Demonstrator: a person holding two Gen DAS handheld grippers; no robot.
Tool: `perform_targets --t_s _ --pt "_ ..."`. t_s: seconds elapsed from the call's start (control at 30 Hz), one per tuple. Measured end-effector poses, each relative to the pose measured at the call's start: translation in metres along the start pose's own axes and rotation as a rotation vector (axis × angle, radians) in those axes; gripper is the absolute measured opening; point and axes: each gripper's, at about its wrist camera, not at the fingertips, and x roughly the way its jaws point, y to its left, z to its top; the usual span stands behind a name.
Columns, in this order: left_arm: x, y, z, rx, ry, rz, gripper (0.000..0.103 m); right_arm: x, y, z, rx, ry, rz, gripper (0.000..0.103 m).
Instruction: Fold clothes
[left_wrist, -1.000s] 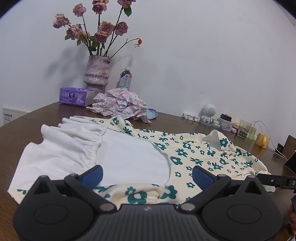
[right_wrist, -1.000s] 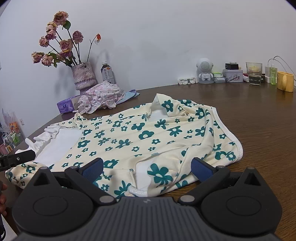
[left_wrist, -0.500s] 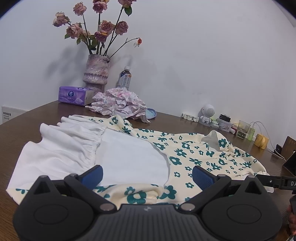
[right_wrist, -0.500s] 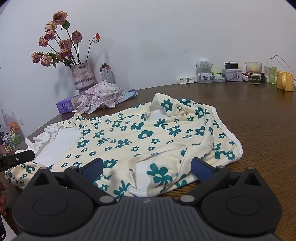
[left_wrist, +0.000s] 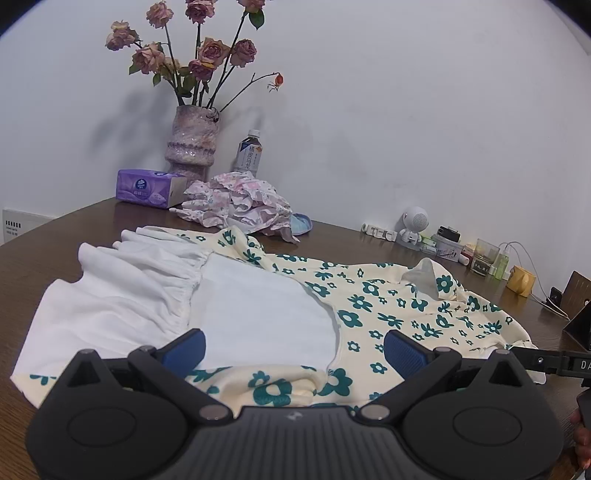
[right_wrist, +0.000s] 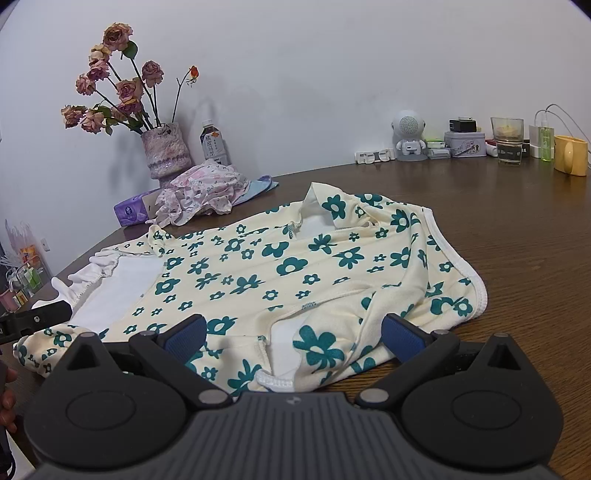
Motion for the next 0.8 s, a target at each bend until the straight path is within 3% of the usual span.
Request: perform_targets --t_s 0.8 --pt "-0.0019 0.0012 -0.0011 -0.012 -0.016 0.001 0.103 -0.0002 -0.0004 -0.0004 0.004 -0.003 0.002 0.103"
